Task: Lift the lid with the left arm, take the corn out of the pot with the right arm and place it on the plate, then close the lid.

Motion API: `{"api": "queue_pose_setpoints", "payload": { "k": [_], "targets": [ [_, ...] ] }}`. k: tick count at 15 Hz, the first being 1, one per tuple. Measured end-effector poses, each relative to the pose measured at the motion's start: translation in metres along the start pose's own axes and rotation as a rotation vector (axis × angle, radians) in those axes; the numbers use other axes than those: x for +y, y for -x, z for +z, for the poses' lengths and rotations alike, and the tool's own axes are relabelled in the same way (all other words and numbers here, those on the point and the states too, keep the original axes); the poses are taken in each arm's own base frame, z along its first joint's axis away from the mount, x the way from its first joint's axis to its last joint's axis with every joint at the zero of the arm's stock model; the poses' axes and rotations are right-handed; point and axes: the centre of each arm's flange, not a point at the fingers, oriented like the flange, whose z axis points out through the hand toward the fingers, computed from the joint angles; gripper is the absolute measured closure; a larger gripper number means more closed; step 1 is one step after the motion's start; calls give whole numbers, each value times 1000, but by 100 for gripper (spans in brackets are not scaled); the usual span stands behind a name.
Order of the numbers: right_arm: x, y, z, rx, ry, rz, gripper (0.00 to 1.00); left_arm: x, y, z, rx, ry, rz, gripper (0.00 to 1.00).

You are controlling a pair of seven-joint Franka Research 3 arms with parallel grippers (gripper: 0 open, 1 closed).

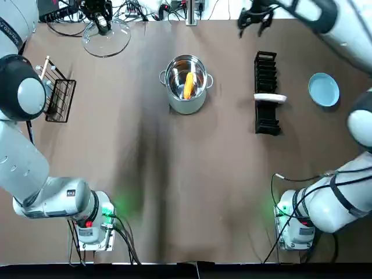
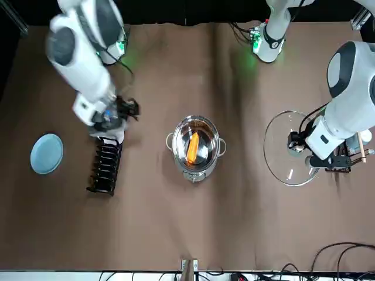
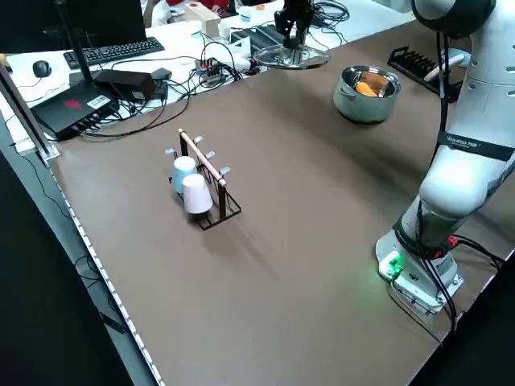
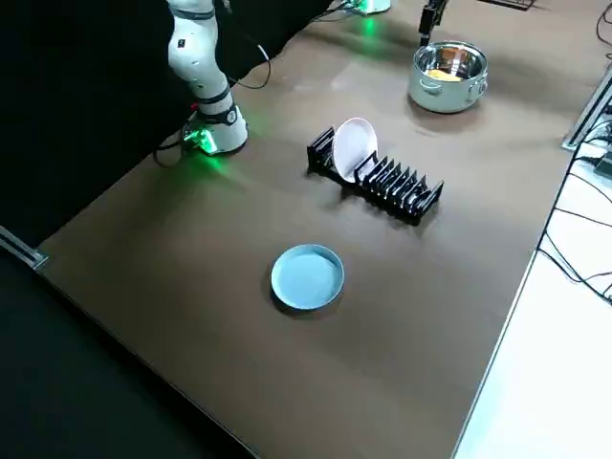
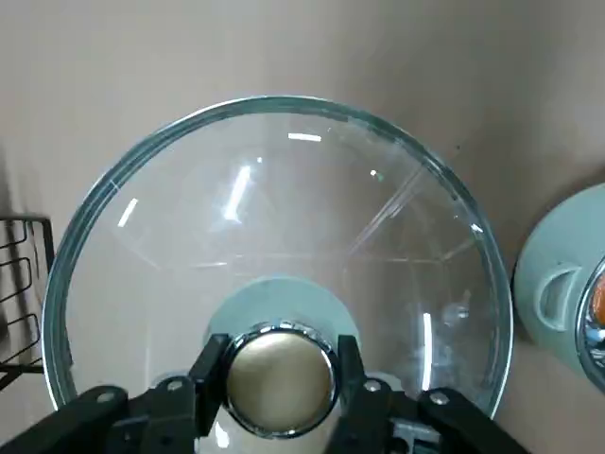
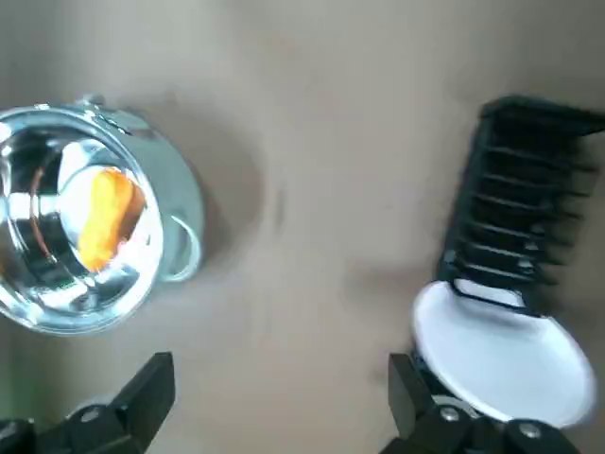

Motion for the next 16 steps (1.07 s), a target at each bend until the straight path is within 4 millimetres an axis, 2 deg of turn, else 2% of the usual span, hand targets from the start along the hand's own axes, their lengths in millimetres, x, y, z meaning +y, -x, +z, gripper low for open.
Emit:
{"api": "queue_pose_setpoints", "payload": {
  "k": [4,8,10,13,16],
  "targets": [
    [-96,-21,54,100,-24,129,0,-7,0,7,-14,-1,8,49],
    [-162,-29,125,150,-39,192,1,-3,1,11,-19,-1,23,49],
    [-188,-27,157,168,-49,219,2,-2,1,14,-15,0,25,49],
    [-220,-10,205,154,-31,213,5,-1,0,23,1,2,27,49],
    [-229,-4,230,143,-14,205,6,0,2,30,7,1,29,49]
  ]
}}
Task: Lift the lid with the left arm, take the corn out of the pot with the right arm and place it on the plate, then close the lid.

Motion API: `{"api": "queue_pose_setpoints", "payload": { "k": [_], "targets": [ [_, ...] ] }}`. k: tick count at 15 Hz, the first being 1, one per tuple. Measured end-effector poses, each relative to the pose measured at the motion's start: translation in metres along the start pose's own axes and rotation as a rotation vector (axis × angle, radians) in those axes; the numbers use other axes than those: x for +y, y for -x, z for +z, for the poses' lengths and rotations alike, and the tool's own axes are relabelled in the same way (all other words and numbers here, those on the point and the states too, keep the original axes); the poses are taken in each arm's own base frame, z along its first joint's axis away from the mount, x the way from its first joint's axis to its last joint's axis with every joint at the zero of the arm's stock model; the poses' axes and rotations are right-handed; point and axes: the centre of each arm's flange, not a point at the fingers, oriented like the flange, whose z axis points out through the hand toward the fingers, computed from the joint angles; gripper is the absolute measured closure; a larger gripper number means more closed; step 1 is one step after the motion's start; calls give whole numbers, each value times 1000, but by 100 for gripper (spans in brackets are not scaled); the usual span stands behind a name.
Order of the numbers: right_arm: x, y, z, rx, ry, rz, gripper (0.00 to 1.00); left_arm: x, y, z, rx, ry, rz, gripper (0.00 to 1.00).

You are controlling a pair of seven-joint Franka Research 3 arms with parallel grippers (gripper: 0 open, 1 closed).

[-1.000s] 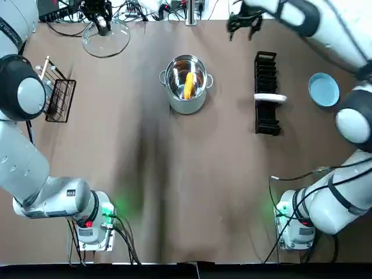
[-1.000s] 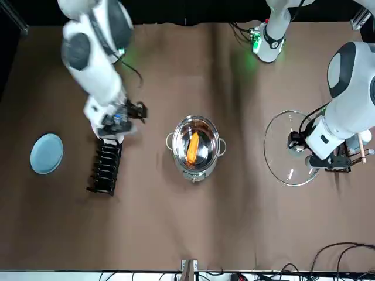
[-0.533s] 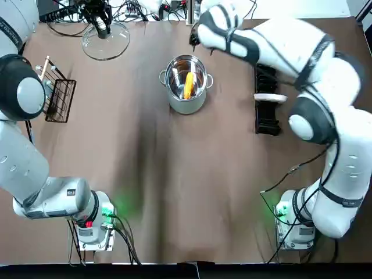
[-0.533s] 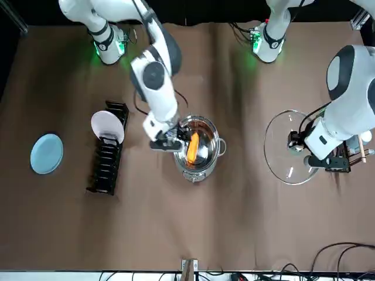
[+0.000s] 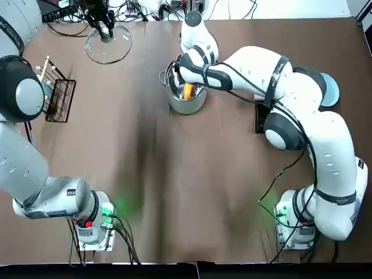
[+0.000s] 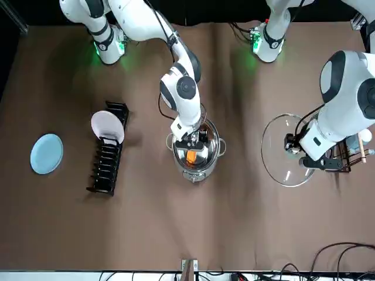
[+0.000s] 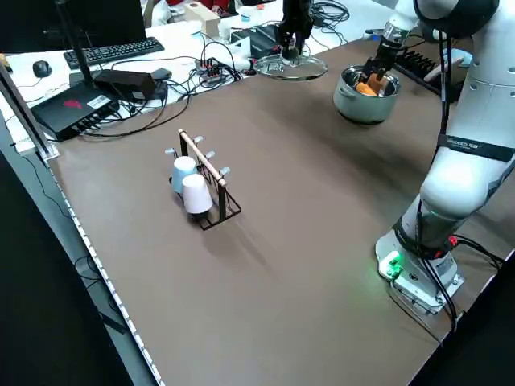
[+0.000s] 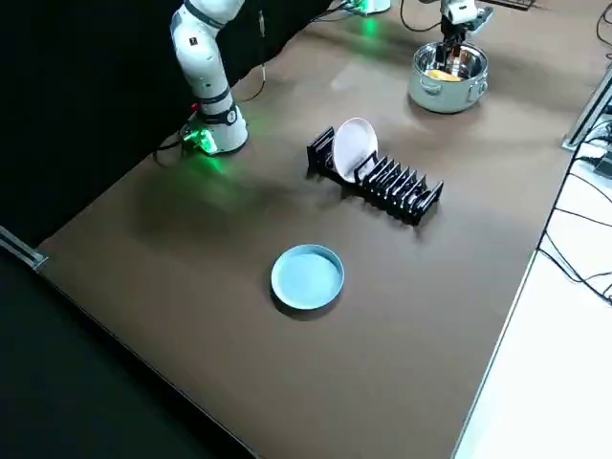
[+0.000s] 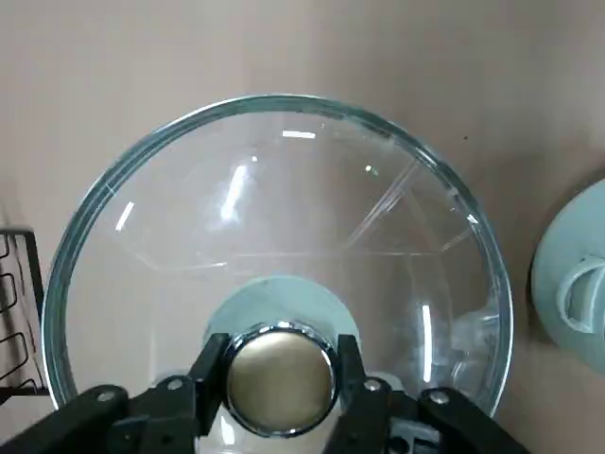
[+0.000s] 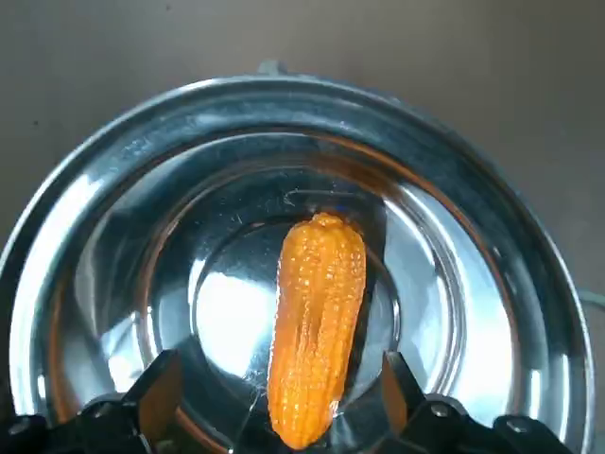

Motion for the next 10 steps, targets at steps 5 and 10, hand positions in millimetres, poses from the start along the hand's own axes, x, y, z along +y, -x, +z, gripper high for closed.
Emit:
{"api": "queue_pose_setpoints", "payload": {
  "k": [5,10],
  "targets": [
    [-5,7,35,20,-11,-9,5,1,3,4,1,-2,2,49],
    [-1,9,55,10,10,-10,5,1,3,4,4,-2,2,49]
  ]
}}
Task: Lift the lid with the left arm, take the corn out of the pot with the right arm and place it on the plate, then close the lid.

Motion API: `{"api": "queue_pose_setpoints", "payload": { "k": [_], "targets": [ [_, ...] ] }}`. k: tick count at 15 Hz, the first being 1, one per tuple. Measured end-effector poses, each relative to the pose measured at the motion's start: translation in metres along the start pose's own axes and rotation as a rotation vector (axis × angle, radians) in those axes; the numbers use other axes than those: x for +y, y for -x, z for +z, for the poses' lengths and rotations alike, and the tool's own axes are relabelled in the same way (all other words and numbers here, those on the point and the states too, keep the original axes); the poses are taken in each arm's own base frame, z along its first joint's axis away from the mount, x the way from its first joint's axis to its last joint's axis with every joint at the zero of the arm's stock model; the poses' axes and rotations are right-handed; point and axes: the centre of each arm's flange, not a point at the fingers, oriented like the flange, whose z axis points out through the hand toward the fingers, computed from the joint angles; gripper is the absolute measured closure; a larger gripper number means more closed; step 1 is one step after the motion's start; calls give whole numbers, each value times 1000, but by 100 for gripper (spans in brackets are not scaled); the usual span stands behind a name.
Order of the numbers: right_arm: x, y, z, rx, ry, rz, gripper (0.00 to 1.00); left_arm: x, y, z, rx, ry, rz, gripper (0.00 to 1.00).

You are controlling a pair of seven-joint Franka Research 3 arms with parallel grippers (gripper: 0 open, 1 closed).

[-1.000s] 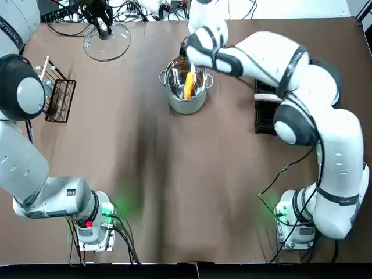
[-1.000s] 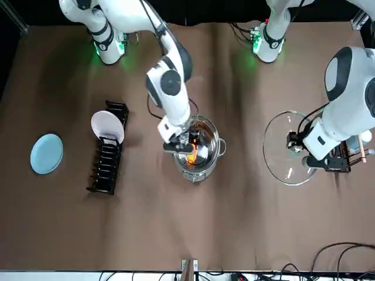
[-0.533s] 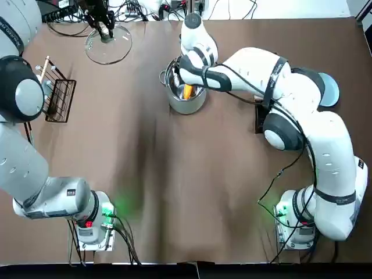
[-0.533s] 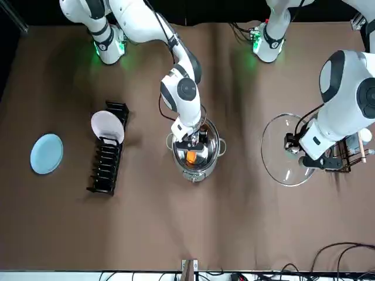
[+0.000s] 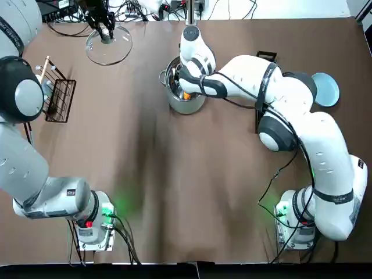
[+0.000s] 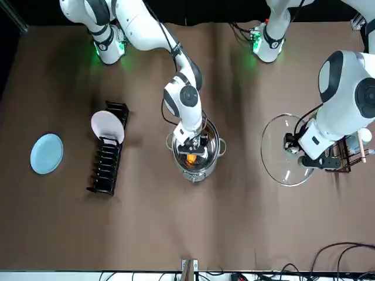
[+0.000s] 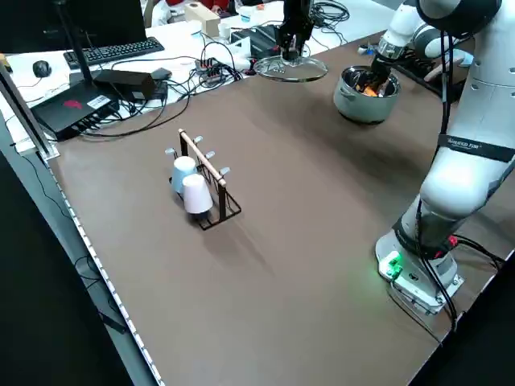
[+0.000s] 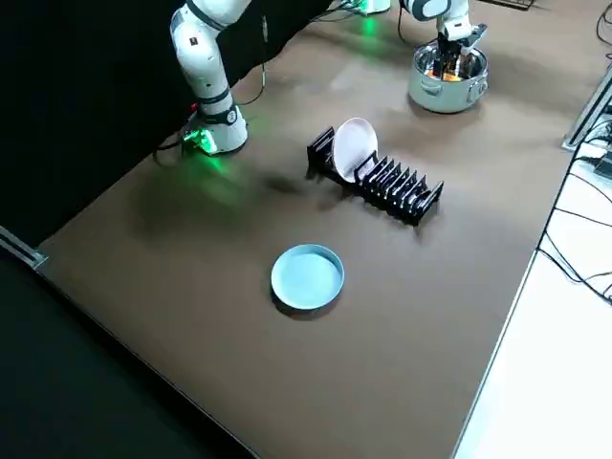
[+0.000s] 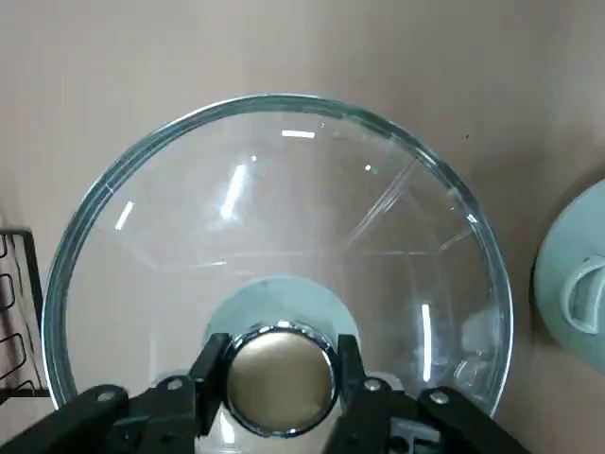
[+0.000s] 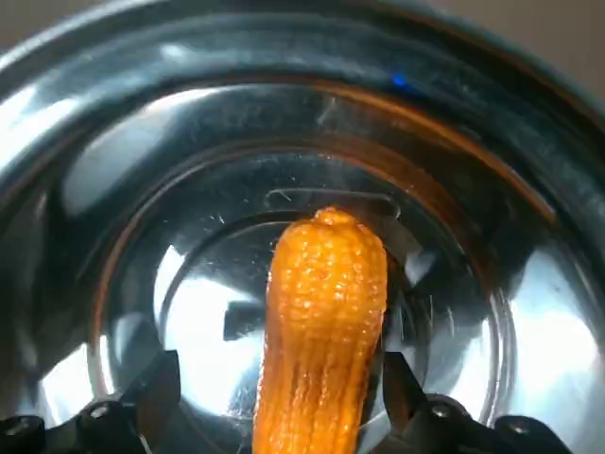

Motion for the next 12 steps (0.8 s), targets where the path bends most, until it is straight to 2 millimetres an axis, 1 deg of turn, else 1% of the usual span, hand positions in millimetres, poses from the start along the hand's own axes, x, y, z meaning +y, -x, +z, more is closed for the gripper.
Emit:
{"api": "queue_pose_setpoints", "payload": {
  "k": [2,4,5,9,10,12],
  "targets": [
    [2,2,8,-6,10,-6,6,0,0,0,0,0,0,49],
    [2,3,12,-9,14,-10,8,0,0,0,0,0,0,49],
    [2,3,12,-9,14,-11,16,0,0,0,1,0,0,49],
    [-3,6,10,-8,9,-17,58,1,0,0,1,0,1,49],
    [-3,7,10,-8,9,-19,62,1,0,0,1,0,2,49],
    [-5,8,9,-7,7,-20,62,2,0,0,1,1,3,49]
  ]
}}
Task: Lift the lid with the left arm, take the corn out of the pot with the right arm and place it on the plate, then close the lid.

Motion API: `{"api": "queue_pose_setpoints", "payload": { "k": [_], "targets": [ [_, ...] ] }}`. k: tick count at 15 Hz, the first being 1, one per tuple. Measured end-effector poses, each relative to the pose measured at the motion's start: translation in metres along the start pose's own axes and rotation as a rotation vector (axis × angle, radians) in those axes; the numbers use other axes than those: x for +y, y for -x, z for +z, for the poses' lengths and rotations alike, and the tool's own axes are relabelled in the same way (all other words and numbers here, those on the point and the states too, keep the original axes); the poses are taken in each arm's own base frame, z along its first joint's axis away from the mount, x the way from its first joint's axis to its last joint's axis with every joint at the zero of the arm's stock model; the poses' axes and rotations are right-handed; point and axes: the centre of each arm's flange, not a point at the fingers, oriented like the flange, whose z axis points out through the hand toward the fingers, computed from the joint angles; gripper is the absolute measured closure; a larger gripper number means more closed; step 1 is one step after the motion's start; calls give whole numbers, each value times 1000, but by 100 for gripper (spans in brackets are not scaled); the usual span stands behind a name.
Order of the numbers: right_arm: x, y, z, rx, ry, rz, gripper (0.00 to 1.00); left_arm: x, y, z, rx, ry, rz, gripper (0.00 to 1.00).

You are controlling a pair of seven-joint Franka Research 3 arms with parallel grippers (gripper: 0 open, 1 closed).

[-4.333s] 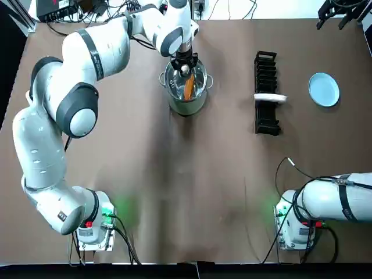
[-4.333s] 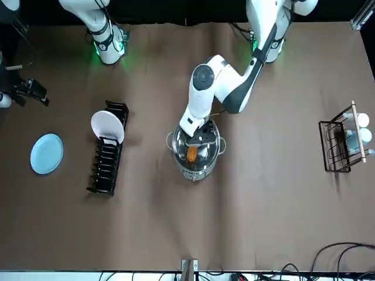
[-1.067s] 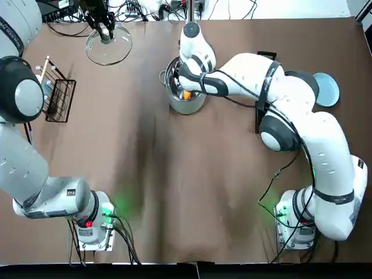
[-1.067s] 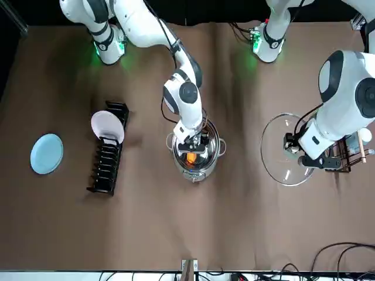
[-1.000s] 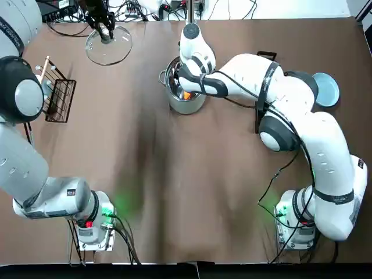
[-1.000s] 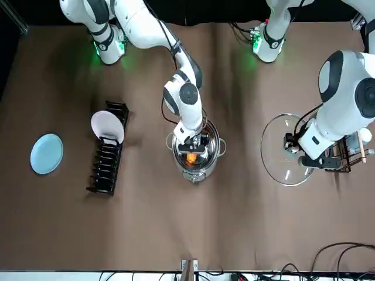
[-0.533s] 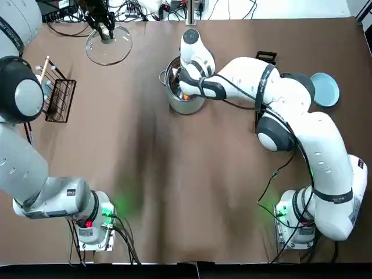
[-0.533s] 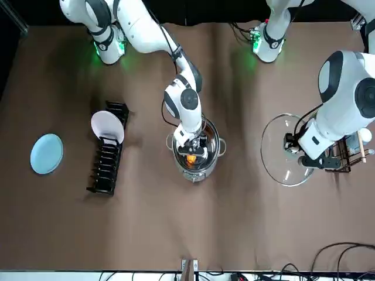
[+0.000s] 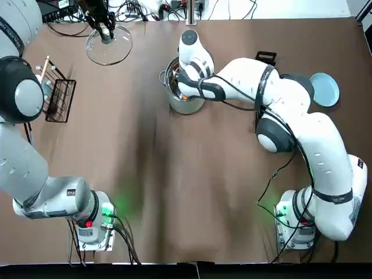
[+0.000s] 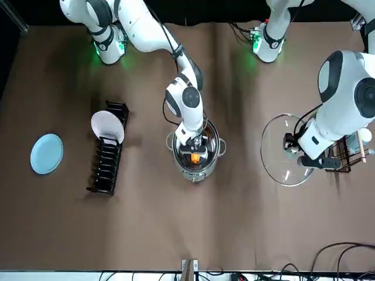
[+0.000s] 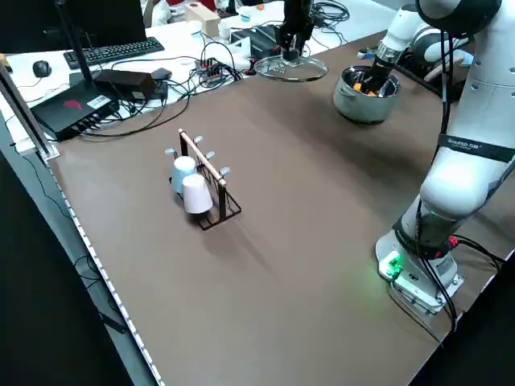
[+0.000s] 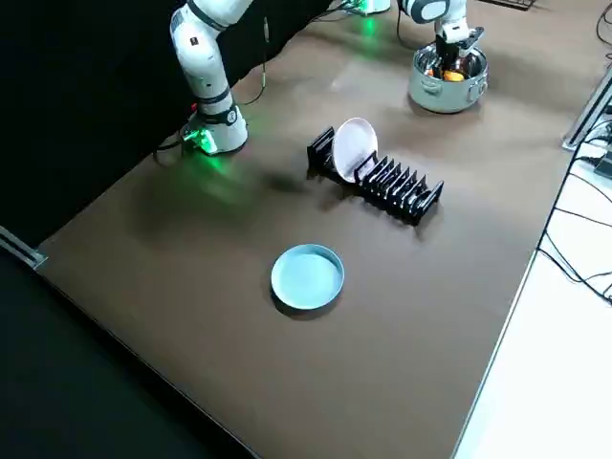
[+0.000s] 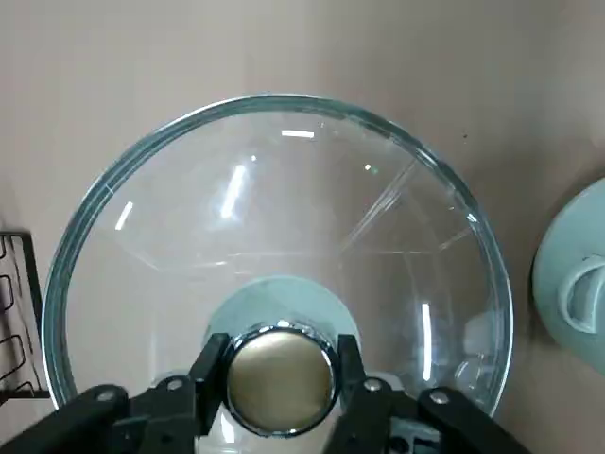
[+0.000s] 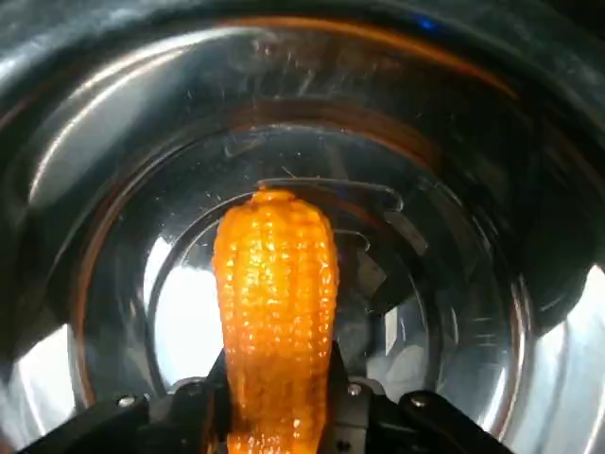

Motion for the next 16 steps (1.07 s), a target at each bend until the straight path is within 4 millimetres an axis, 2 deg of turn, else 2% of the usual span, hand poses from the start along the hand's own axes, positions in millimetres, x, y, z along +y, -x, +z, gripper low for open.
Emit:
{"api": "queue_pose_setpoints", "payload": {
  "k": [4,5,8,10,13,15,16],
  "targets": [
    [-2,-5,-15,2,-2,3,62,6,1,1,-2,0,11,49],
    [-1,-9,-35,-19,18,7,62,11,2,1,-6,-1,18,49],
    [0,-15,-78,-24,13,17,62,23,4,1,-11,-3,35,49],
    [5,-29,-113,-9,-30,46,62,36,6,1,-10,-4,41,49],
    [38,-61,-179,-14,-46,109,62,69,12,0,-7,-6,33,49],
    [76,-90,-230,-3,-67,169,62,96,17,1,-2,-6,23,49],
    [96,-102,-249,-7,-65,197,62,113,21,1,0,-7,18,49]
  ]
}}
